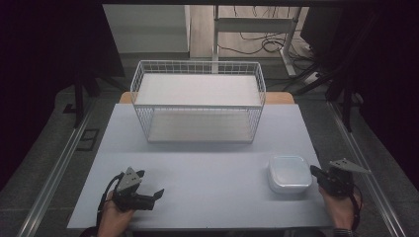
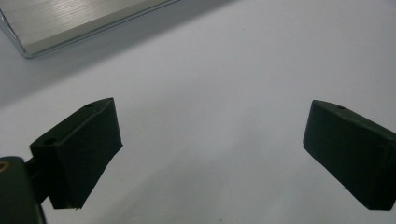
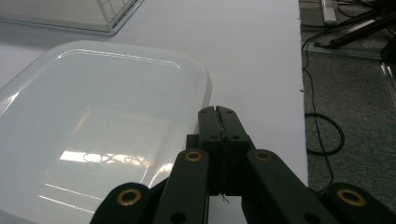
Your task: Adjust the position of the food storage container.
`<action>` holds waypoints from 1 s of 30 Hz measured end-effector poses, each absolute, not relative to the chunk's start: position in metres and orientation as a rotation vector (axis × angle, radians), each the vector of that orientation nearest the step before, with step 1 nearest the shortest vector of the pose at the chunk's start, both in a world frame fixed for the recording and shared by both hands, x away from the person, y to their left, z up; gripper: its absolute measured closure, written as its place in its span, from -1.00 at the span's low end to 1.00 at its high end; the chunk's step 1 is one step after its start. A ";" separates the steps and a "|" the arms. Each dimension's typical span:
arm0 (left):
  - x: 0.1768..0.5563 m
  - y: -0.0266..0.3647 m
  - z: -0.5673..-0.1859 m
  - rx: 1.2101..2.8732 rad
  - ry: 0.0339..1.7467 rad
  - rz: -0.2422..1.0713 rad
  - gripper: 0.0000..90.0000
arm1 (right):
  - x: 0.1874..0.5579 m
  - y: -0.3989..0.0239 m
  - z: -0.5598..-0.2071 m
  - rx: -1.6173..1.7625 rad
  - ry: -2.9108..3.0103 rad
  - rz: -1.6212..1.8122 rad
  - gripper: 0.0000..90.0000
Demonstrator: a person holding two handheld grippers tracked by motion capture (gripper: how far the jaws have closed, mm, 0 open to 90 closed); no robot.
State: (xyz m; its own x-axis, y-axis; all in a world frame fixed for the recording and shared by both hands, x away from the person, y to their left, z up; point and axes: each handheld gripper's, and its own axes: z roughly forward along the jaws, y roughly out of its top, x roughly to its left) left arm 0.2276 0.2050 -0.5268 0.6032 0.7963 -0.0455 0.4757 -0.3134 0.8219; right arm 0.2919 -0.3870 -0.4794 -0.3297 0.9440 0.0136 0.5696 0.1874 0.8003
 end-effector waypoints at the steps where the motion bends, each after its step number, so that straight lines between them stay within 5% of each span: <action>1: 0.227 0.205 -0.526 1.967 1.004 0.477 -0.92 | 0.292 -0.386 -0.479 1.410 1.986 1.005 0.99; 30: 0.228 0.207 -0.527 1.945 1.016 0.455 -0.91 | 0.295 -0.286 -0.482 1.199 2.272 1.079 0.99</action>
State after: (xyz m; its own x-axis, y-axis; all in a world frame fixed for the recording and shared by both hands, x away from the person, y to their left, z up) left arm 0.2285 0.2074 -0.5274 0.6000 0.7970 -0.0695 0.4785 -0.2880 0.8295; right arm 0.2947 -0.2859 -0.4819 -0.5790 0.8144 0.0395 0.5451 0.3507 0.7615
